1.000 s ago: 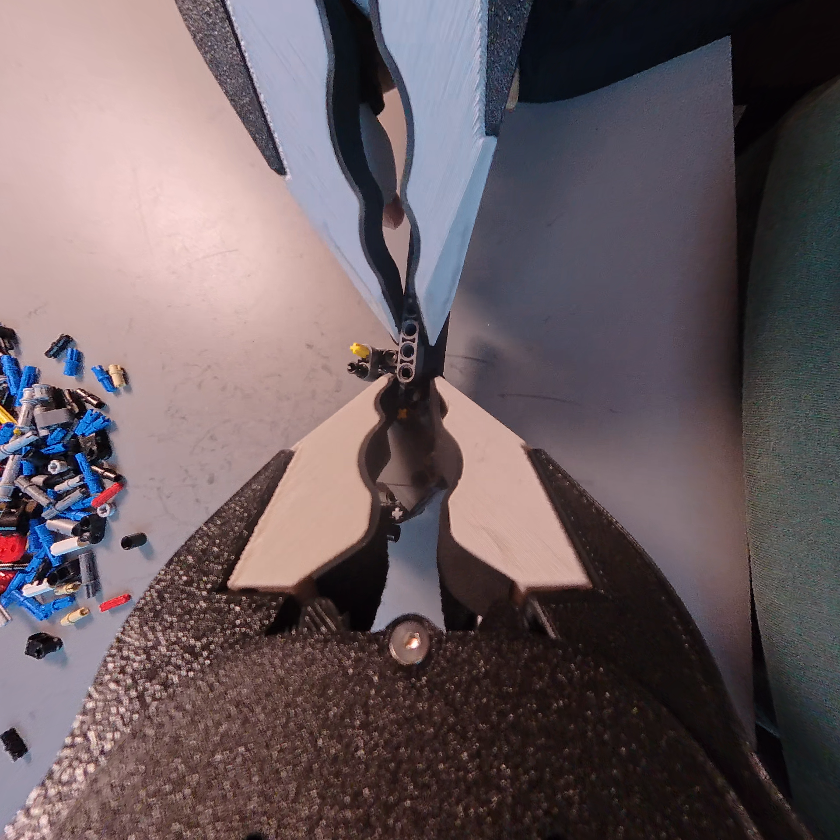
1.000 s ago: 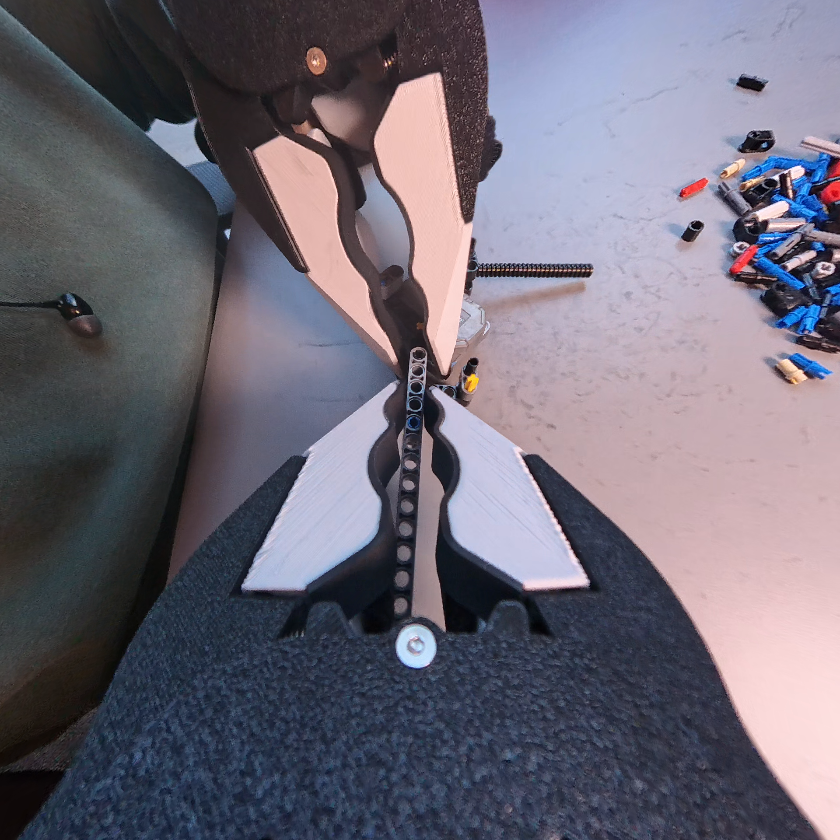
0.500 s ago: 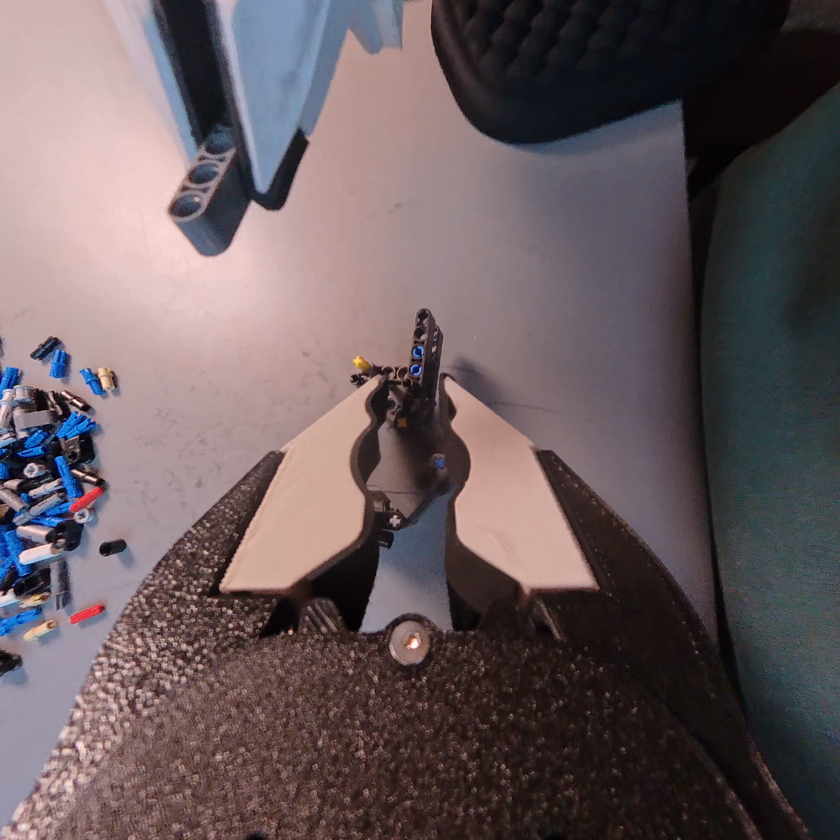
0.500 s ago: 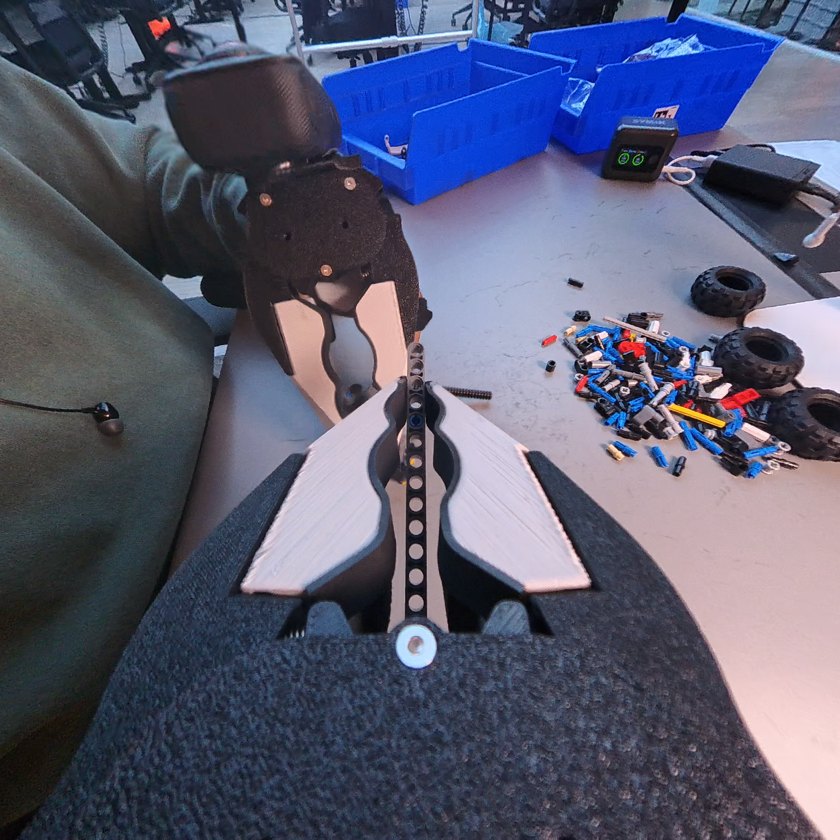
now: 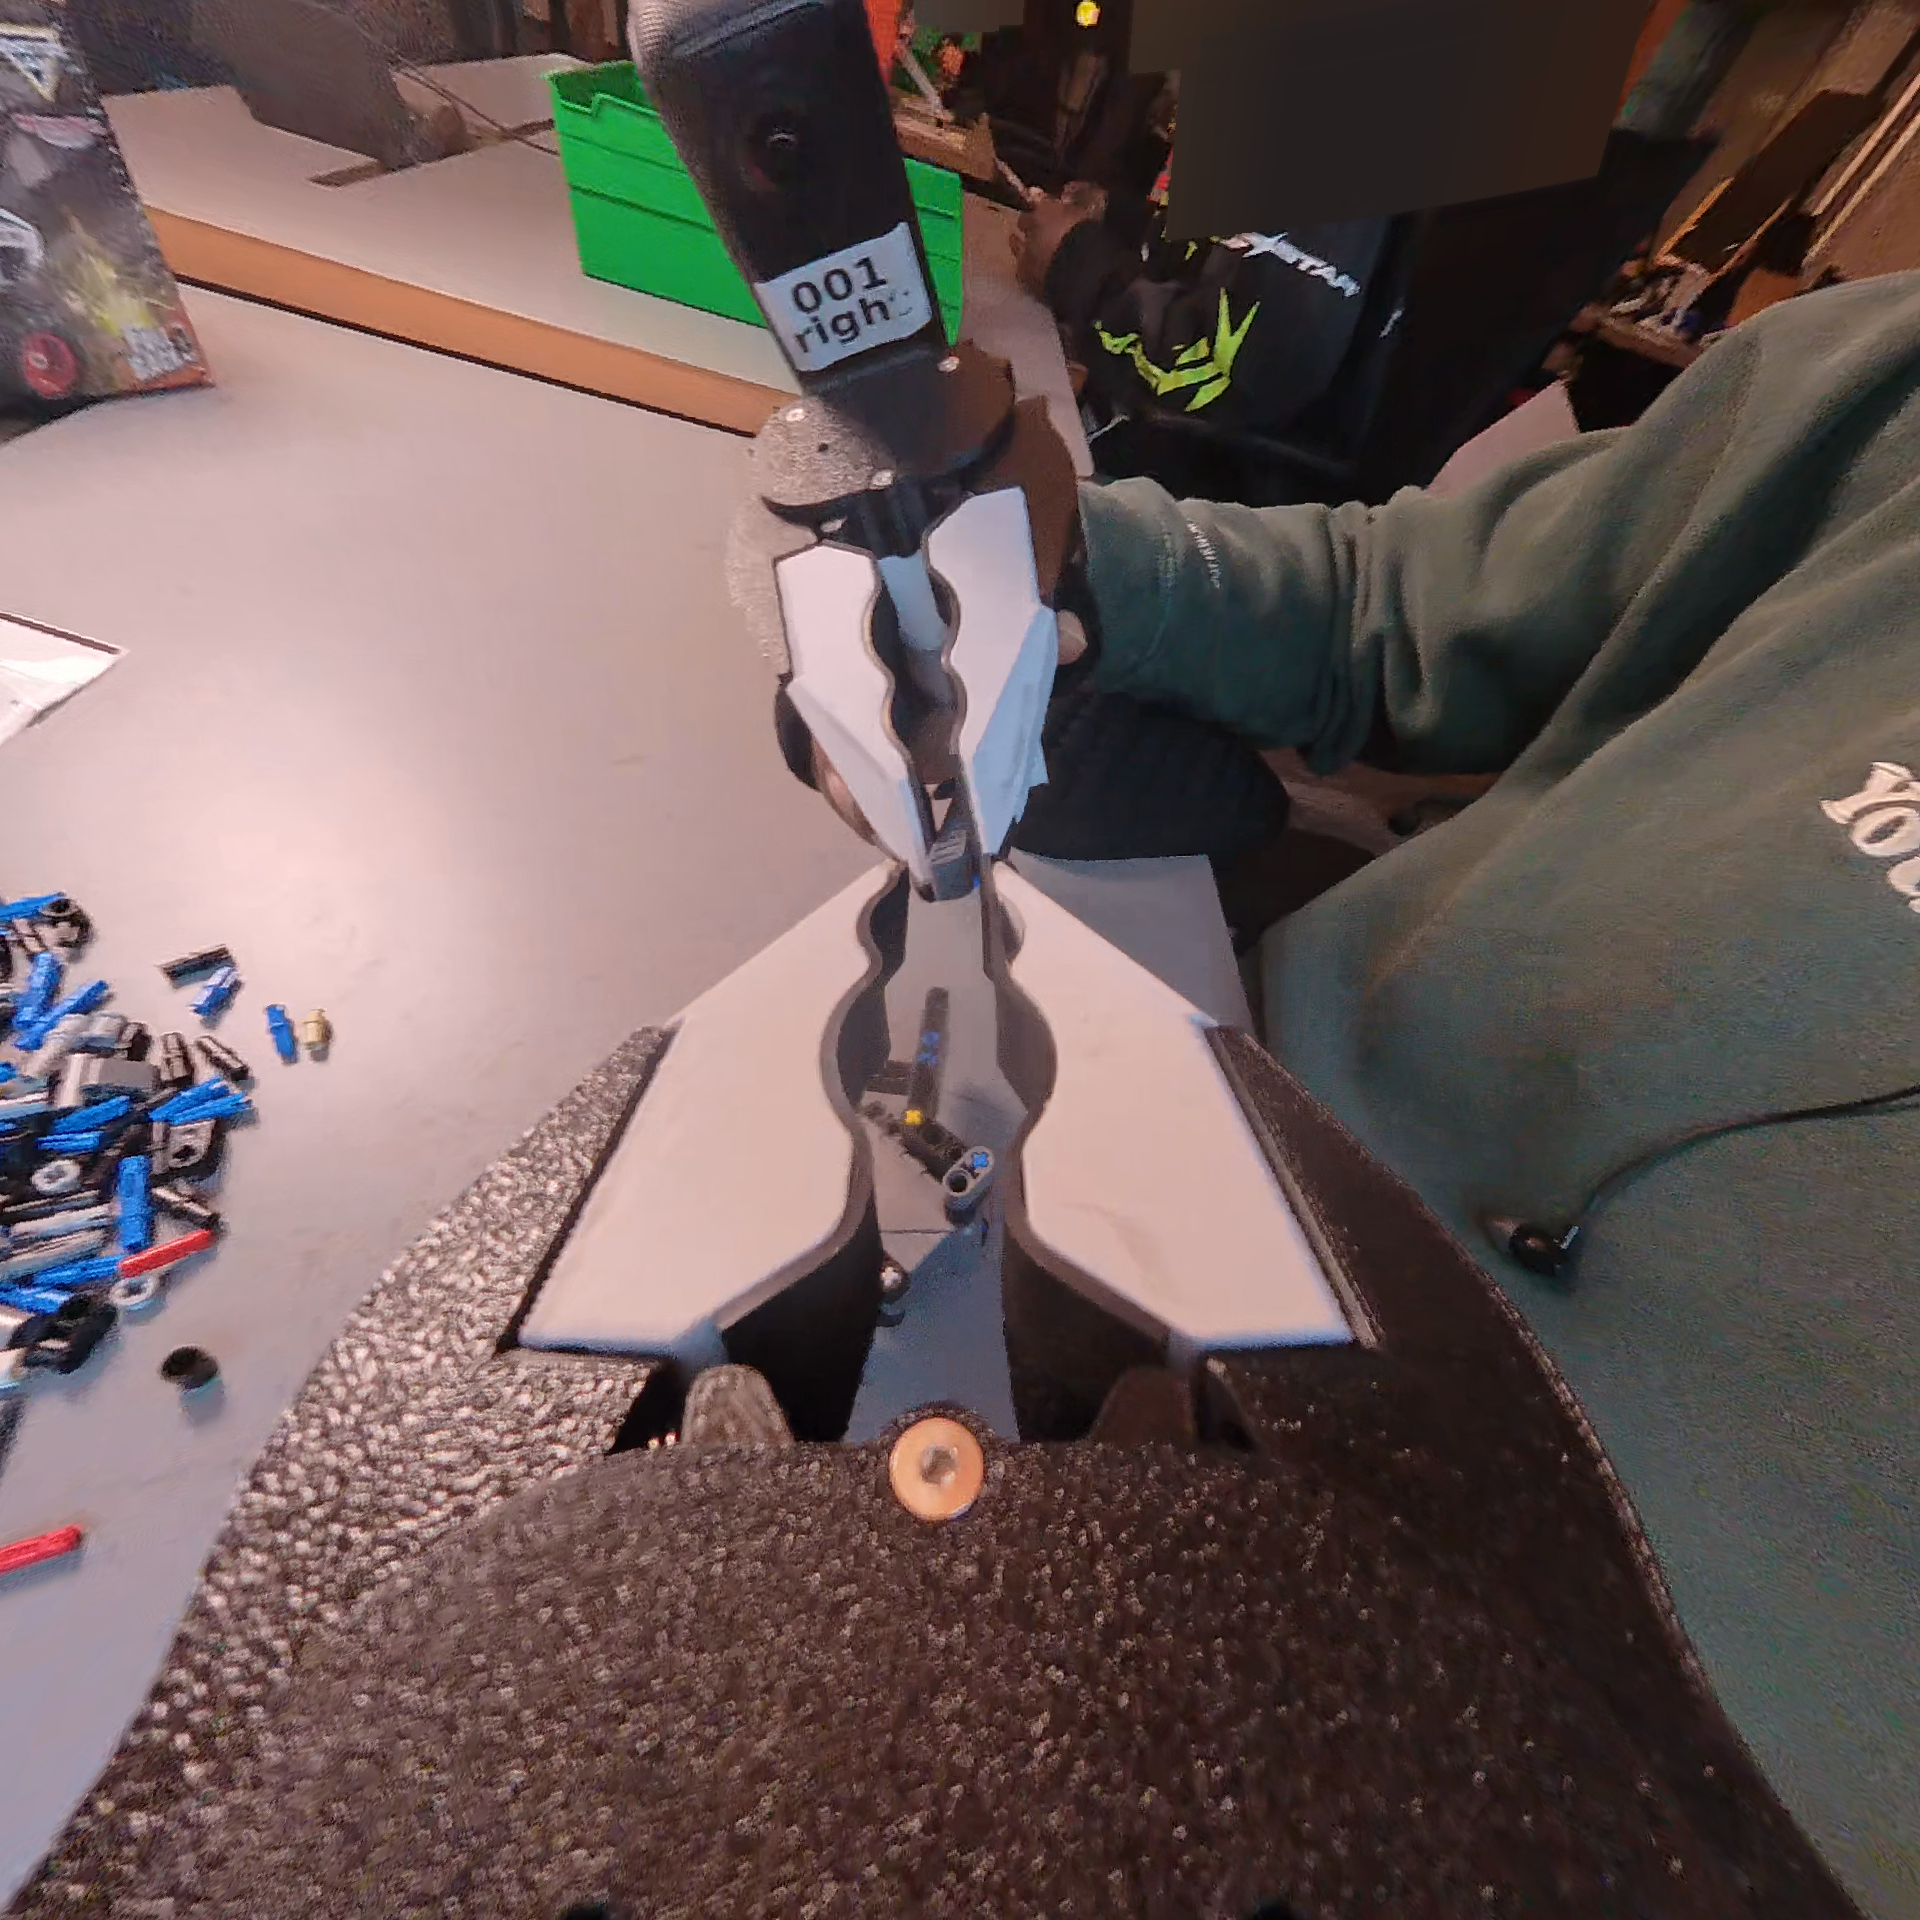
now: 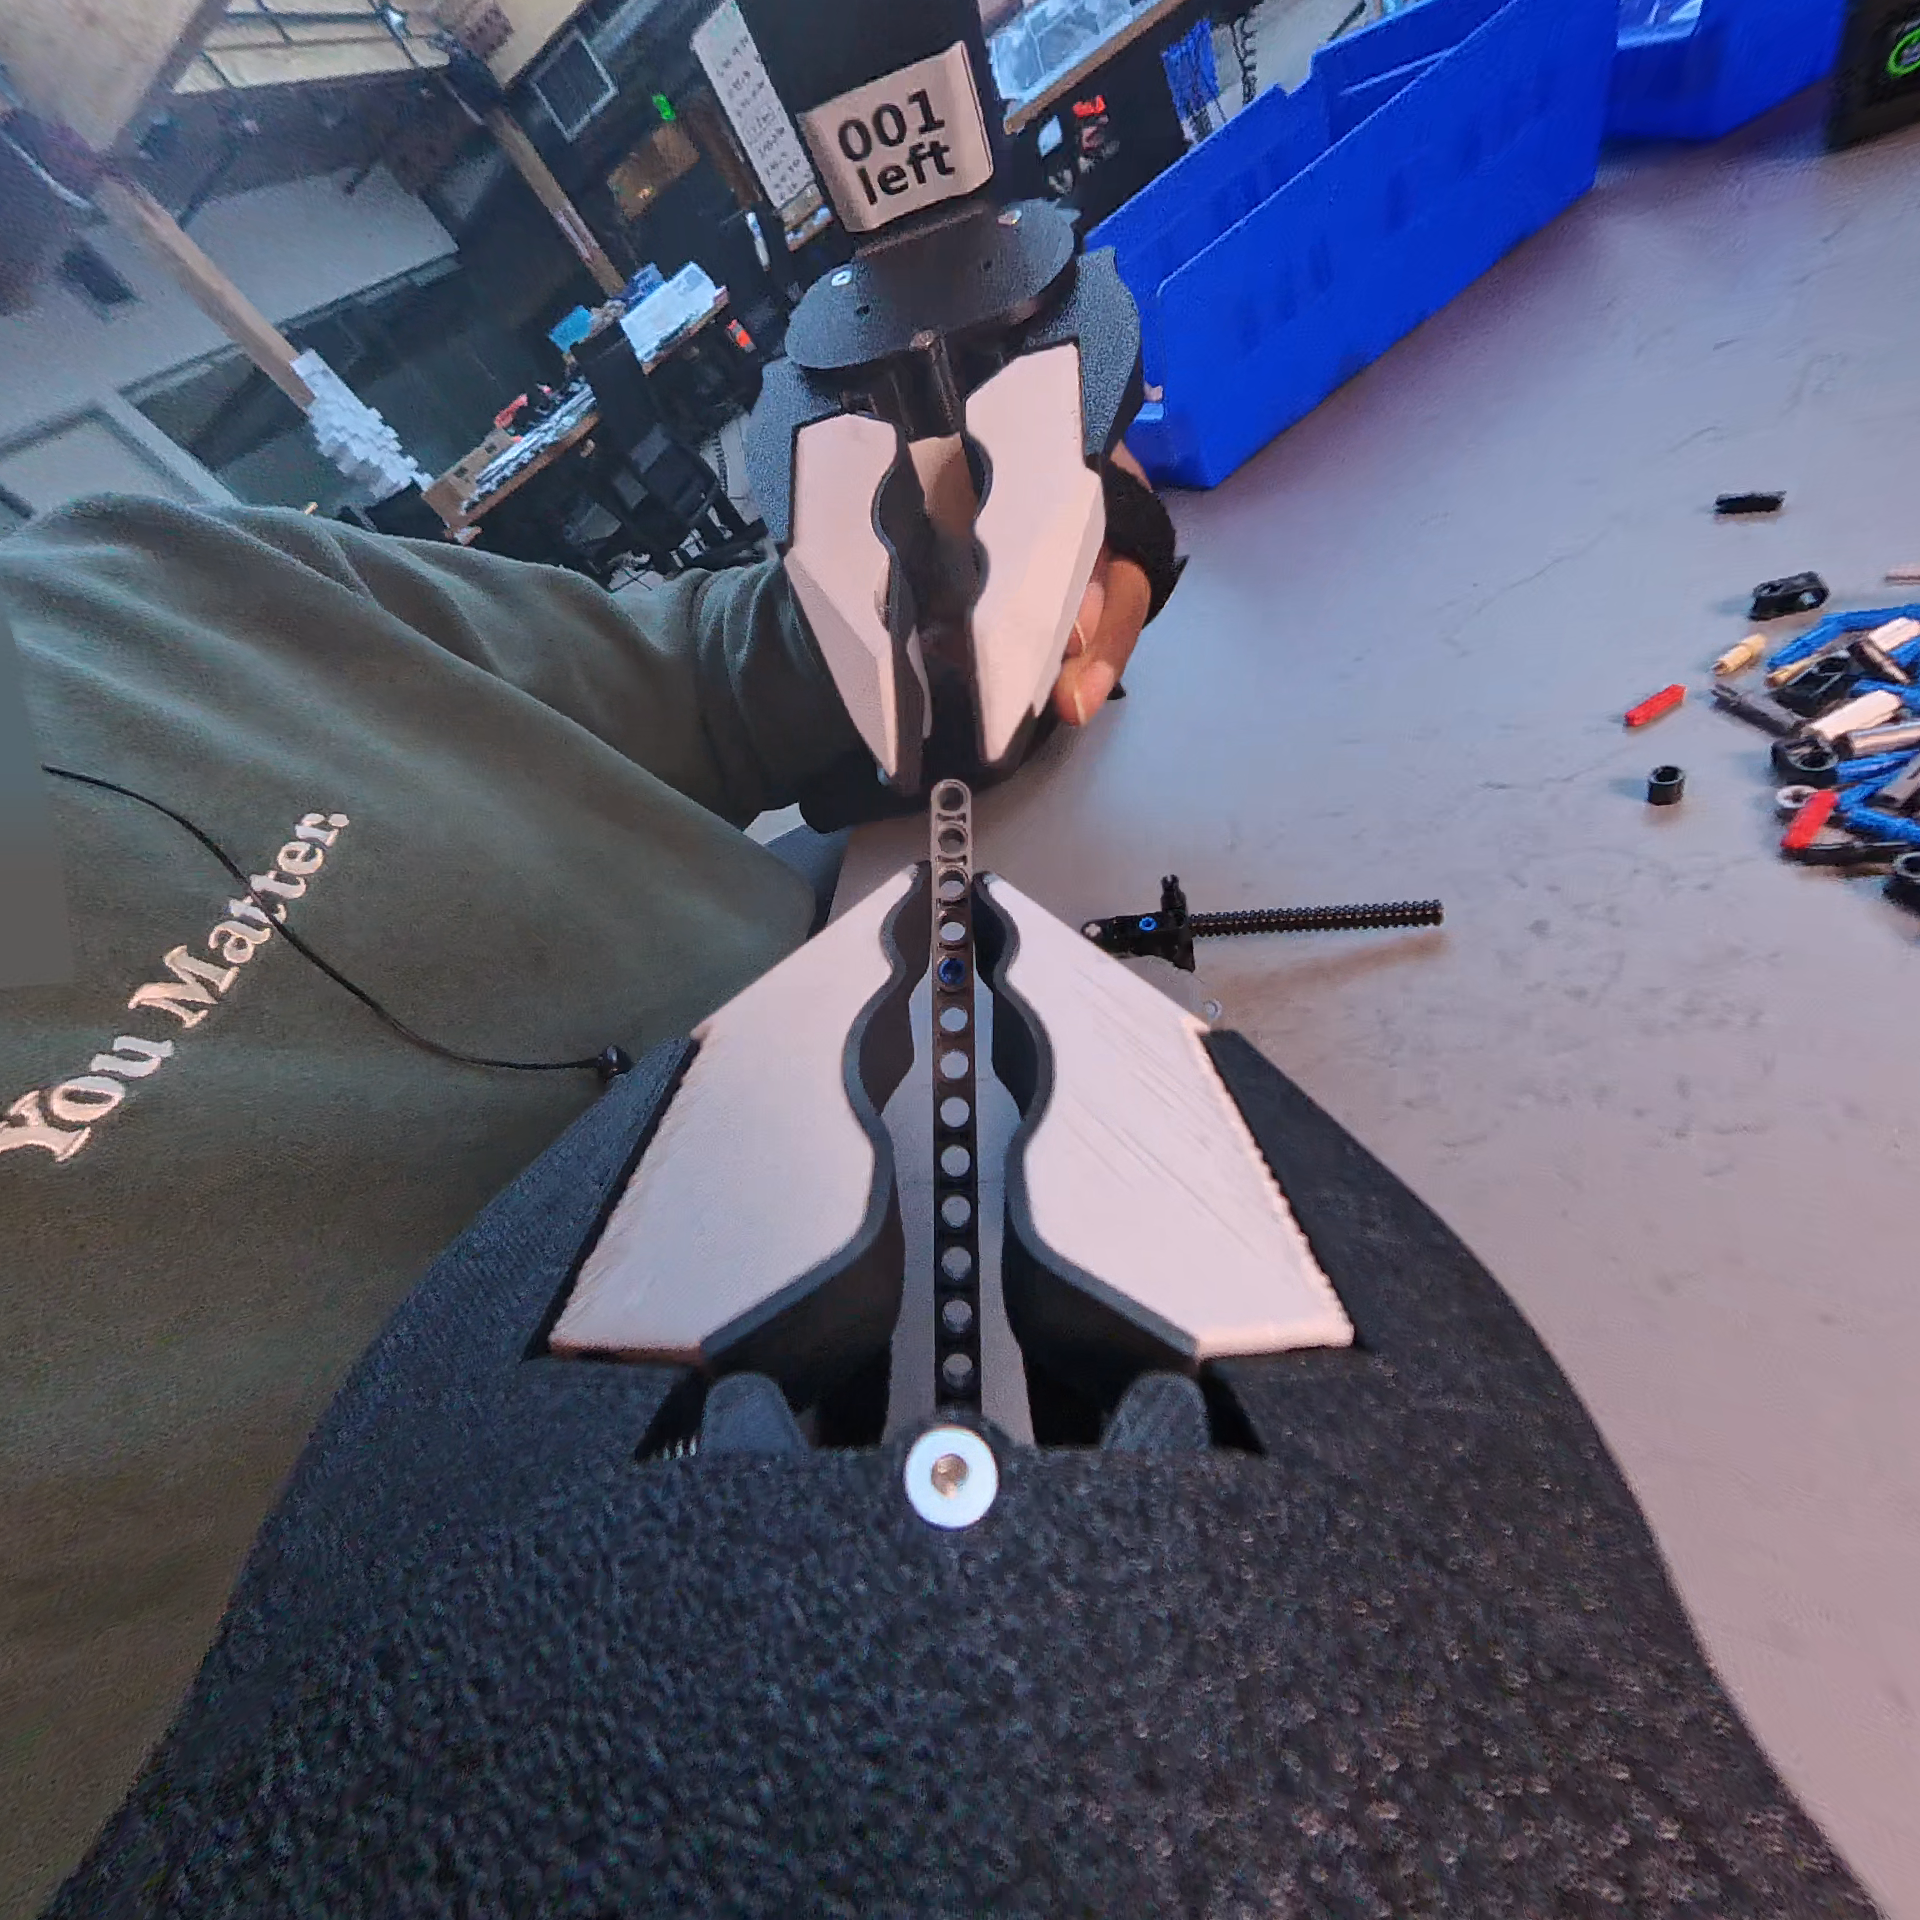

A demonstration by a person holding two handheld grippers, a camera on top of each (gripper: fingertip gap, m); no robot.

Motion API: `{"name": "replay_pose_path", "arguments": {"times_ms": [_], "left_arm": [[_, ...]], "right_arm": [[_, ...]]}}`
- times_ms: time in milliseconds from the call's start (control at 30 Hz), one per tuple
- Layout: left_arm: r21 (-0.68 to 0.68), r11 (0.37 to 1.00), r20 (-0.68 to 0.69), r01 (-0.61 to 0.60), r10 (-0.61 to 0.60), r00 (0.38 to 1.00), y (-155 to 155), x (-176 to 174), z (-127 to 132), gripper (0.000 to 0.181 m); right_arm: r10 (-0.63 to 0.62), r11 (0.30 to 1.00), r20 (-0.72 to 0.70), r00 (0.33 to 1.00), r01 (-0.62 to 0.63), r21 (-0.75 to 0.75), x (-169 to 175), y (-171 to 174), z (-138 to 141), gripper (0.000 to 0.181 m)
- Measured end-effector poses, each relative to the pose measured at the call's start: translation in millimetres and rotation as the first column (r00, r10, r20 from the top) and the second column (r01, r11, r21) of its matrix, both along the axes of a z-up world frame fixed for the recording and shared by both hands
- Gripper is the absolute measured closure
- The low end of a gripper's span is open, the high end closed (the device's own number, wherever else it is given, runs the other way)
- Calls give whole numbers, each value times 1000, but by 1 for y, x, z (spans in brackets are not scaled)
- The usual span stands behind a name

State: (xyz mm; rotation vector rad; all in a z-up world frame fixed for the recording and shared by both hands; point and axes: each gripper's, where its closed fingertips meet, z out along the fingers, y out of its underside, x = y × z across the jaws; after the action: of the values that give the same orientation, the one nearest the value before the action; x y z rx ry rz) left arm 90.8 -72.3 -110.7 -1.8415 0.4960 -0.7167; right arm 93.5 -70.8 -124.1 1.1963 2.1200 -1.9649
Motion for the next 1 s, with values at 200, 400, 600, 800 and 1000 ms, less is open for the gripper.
{"name": "replay_pose_path", "arguments": {"times_ms": [200,400,600,800,1000], "left_arm": [[-69,995,90,71,-64,994,-3,10,-11,170],[-153,981,265,120,-77,961,-2,13,-16,173],[-209,976,407,54,37,913,11,-6,-13,175],[-281,952,573,-121,268,775,27,-54,-10,175],[-300,944,612,-134,298,732,29,-57,-8,175]], "right_arm": [[45,996,42,998,-42,-74,2,-5,-2,175],[45,999,27,999,-46,14,4,-6,-10,175],[-107,966,-243,964,159,206,-14,11,-2,158],[47,474,-752,658,648,596,-29,48,7,141],[231,189,-749,620,727,660,-43,57,-14,170]]}}
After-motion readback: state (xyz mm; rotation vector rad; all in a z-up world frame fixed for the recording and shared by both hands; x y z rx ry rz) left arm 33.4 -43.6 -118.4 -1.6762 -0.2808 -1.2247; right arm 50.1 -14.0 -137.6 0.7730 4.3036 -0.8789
